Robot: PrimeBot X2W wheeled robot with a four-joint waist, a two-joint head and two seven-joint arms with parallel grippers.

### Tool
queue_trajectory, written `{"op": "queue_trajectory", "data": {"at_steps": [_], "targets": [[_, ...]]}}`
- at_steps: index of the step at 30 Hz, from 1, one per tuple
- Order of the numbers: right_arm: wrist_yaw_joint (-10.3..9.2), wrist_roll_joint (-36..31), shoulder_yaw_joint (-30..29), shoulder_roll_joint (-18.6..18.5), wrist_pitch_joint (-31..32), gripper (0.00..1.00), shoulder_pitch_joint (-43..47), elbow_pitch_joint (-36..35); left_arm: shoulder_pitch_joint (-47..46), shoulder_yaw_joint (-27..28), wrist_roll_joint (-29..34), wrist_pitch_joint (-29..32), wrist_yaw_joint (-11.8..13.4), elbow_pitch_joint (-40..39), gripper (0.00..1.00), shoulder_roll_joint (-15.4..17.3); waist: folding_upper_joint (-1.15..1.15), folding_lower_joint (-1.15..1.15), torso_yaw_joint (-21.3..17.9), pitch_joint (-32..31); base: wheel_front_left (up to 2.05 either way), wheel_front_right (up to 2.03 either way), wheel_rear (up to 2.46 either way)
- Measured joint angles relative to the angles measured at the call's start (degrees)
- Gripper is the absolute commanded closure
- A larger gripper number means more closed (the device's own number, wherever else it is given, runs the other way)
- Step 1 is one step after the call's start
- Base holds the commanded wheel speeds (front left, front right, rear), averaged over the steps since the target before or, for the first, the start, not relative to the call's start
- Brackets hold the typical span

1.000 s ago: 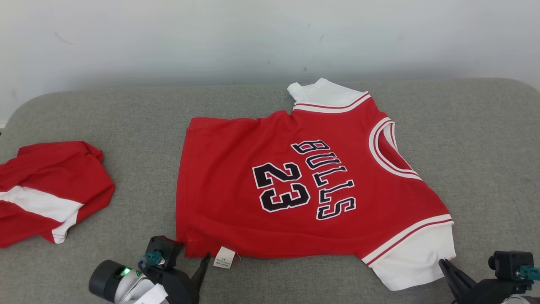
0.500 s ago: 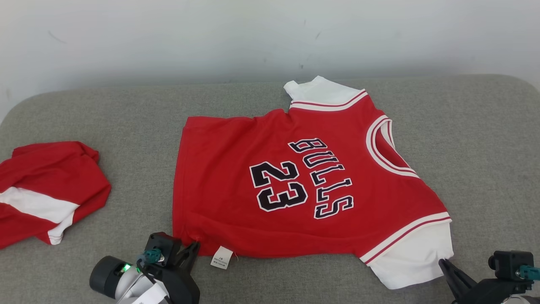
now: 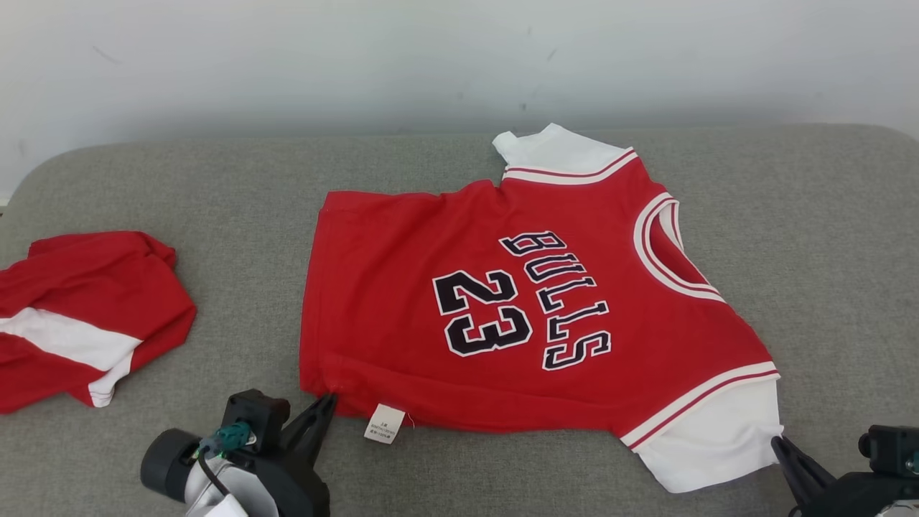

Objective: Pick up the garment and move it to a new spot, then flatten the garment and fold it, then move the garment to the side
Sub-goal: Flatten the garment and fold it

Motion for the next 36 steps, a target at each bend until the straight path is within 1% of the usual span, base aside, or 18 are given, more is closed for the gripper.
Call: {"op": "queue_trajectory", "data": {"at_steps": [3,6,12,14,16,17,19,20,22,24,25,26,27,28,29,31,34,36], "targets": [[0.04,0.3,0.8,0.3,0.1,1.0,-0.4,-0.6,0.0,0.3,-0.4,-0.7,0.0,-2.4,1.0,-0.1,0.0,0.0,0.3,0.5,0.0,0.0,0.0],[0.89,0.3,1.8,0.6,1.1,1.0,-2.8,-1.5,0.0,0.7,-0.6,-0.7,-0.1,-4.0,1.0,0.6,0.0,0.0,0.3,1.2,0.0,0.0,0.0],[3.33,0.9,1.8,-0.3,4.6,1.0,-12.1,-1.5,-5.3,2.1,-1.0,0.9,-3.4,-6.7,1.0,3.7,0.0,0.0,-0.5,3.7,0.0,0.0,0.0],[3.99,1.2,1.6,-0.4,6.4,1.0,-17.7,-0.7,-9.0,4.3,-3.3,1.8,-6.0,-7.4,1.0,4.6,0.0,0.0,-0.8,4.9,0.0,0.0,0.0],[4.63,1.3,1.6,-0.2,8.5,1.0,-25.5,0.4,-14.6,6.8,-5.8,3.2,-8.7,-6.8,1.0,4.6,0.0,0.0,-1.2,6.2,0.0,0.0,0.0],[5.04,1.7,1.5,0.3,9.8,1.0,-30.1,1.3,-18.4,7.3,-6.1,4.3,-9.1,-5.5,1.0,4.7,0.01,0.01,-1.4,6.9,0.0,0.0,0.0],[5.08,3.5,0.3,2.9,12.2,1.0,-41.3,4.3,-28.5,7.5,-2.6,7.3,-11.9,-1.5,1.0,6.1,0.01,0.01,-1.7,8.4,0.0,0.0,0.0],[5.05,3.0,-0.4,3.9,13.2,1.0,-46.6,5.2,-33.3,9.3,-3.7,7.9,-12.2,0.5,1.0,5.7,0.01,0.03,-1.9,9.1,0.0,0.0,0.0],[4.66,-1.8,-3.9,4.8,14.3,1.0,-55.2,5.1,-43.6,11.7,-2.6,9.8,-13.4,4.9,1.0,4.4,0.01,0.03,-2.2,10.7,0.0,0.0,0.0],[1.63,-5.5,-10.5,6.6,12.4,1.0,-61.9,4.8,-51.6,18.0,-1.7,8.9,-12.6,6.9,1.0,1.4,0.01,0.03,-2.3,12.3,0.0,0.0,0.0],[0.65,-5.7,-13.2,7.9,10.3,1.0,-65.3,4.6,-55.5,20.2,-0.8,7.2,-12.1,7.0,1.0,0.2,0.01,0.03,-2.3,13.1,0.0,0.0,0.0],[0.54,-5.0,-14.5,9.5,8.2,1.0,-68.7,3.8,-59.4,21.3,-0.7,5.8,-12.1,6.8,1.0,-0.9,0.01,0.03,-2.3,13.9,0.0,0.0,0.0],[1.14,-5.0,-12.9,10.1,6.9,1.0,-72.5,2.5,-63.4,21.8,-1.3,4.3,-11.6,5.9,1.0,-1.8,0.01,0.02,-2.2,14.8,0.0,0.0,0.0],[2.46,-6.2,-9.9,9.9,6.4,1.0,-76.5,1.7,-66.2,21.5,-0.7,2.6,-11.7,3.6,1.0,-2.0,0.01,0.02,-2.1,15.6,0.0,0.0,0.0],[3.7,-7.1,-7.4,9.7,6.1,1.0,-80.5,1.7,-67.2,20.8,0.3,1.8,-11.7,0.7,1.0,-1.7,0.0,0.02,-2.0,16.4,0.0,0.0,0.0],[6.04,-6.5,-5.7,9.4,5.7,1.0,-85.5,0.9,-65.1,20.4,0.2,0.7,-12.2,-2.9,1.0,-1.1,-0.01,0.0,-1.5,18.0,0.0,0.0,0.0],[10.44,-6.2,-3.9,8.2,3.6,1.0,-81.6,2.7,-55.8,20.4,-2.7,-2.0,-12.6,-2.0,1.0,-0.5,-0.01,0.0,-0.8,20.2,0.0,0.0,0.0],[11.6,-6.1,-3.6,8.0,2.3,1.0,-74.3,5.8,-48.6,19.7,-4.1,-3.0,-12.6,-0.3,1.0,-0.2,0.02,0.04,-0.1,21.2,0.0,0.0,0.0]]}}
